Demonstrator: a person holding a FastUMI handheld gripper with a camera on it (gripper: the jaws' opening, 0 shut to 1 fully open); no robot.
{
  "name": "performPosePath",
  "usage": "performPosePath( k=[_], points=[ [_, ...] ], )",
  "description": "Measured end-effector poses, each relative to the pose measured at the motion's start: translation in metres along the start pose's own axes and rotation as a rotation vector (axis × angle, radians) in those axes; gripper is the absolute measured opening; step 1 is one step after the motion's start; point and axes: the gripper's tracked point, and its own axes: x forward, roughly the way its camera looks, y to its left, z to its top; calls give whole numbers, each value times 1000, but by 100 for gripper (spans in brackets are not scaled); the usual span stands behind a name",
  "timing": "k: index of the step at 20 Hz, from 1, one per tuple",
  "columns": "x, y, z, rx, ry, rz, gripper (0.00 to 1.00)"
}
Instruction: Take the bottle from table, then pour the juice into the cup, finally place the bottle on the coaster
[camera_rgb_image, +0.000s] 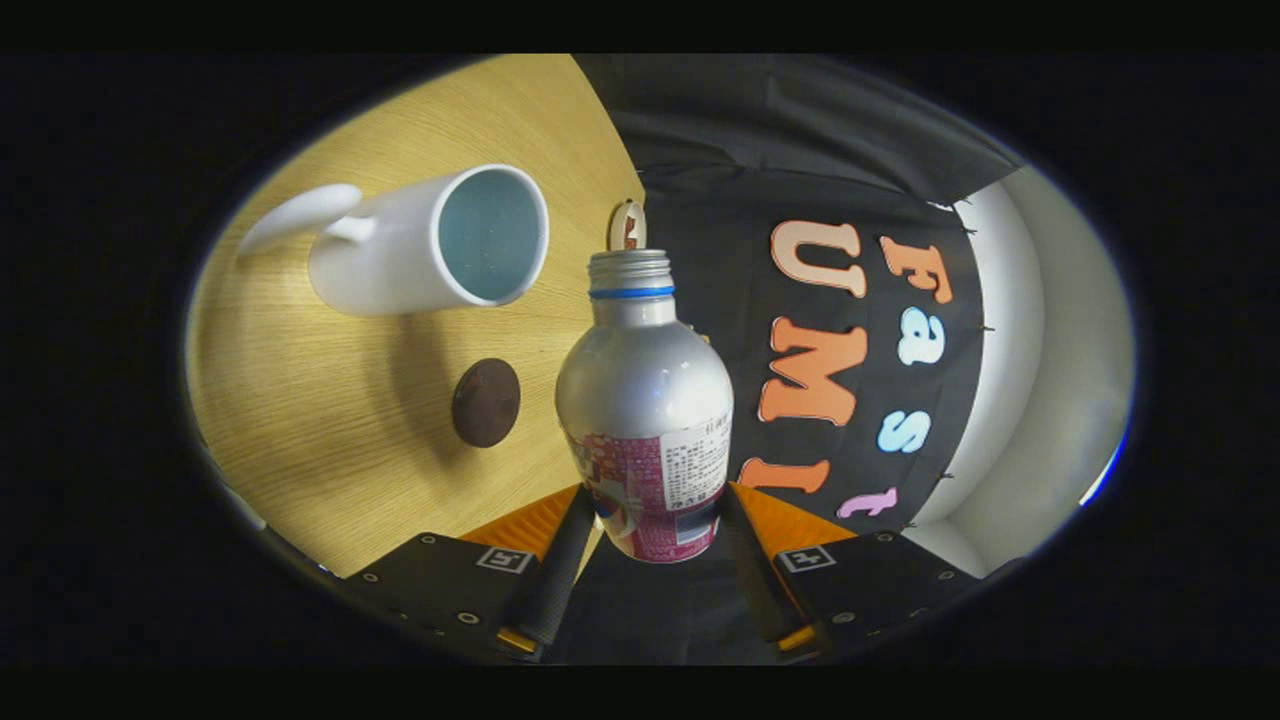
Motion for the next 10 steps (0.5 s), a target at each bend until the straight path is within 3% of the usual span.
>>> performPosePath(
  k=[10],
  points=[
    [3,0,4,-91,-13,4,74]
  ],
)
